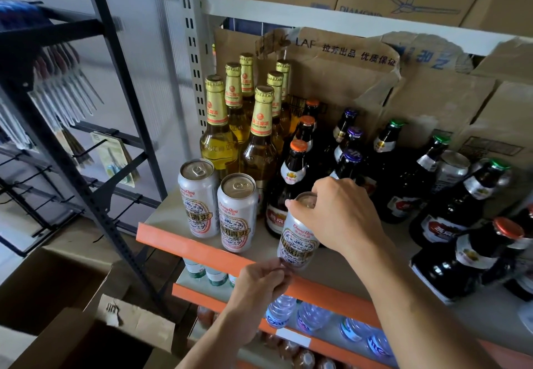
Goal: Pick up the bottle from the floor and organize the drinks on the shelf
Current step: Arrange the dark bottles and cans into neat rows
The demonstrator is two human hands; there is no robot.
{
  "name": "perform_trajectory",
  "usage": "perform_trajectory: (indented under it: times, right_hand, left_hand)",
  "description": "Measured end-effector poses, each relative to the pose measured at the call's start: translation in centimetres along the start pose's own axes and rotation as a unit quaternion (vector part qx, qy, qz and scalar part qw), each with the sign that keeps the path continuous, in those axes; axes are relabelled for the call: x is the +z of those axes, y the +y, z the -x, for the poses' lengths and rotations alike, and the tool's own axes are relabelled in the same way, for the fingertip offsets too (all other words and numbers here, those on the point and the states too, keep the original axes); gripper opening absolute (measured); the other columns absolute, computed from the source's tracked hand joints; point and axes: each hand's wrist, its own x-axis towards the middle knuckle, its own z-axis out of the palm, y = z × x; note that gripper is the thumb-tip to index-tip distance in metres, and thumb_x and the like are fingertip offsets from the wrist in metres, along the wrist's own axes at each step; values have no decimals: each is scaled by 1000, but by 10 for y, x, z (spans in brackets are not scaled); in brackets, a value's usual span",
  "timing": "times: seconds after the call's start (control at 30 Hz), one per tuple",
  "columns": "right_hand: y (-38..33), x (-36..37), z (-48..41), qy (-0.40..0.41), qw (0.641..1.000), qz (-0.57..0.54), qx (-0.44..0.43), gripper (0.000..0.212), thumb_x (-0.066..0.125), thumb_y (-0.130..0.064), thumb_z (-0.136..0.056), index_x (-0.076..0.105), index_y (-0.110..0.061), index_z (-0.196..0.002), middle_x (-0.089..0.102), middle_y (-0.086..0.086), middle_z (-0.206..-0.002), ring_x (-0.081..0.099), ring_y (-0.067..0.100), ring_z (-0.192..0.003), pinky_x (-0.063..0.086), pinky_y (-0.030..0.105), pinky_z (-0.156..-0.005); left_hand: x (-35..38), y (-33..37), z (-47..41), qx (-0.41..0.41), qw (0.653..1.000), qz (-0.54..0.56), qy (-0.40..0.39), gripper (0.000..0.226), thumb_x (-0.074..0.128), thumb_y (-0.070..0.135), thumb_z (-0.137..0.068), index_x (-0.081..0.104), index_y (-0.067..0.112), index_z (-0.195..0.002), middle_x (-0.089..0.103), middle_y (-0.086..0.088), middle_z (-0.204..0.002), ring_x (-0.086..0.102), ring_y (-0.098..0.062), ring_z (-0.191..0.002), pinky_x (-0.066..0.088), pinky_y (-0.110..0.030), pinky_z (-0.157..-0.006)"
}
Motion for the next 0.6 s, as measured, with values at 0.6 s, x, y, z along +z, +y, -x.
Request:
perform_trajectory:
  times: [0.6]
  right_hand:
    - [53, -19, 41, 35, 983, -166, 76, 44, 59, -48, -86, 66, -16, -116, 73, -1, -89, 68, 18, -82, 52, 32, -77]
  left_hand:
    - [62, -15, 7, -111, 992, -12, -61, 25, 42, -10, -90, 64, -5, -81, 63, -22, -75, 63, -19, -53, 51, -22, -51]
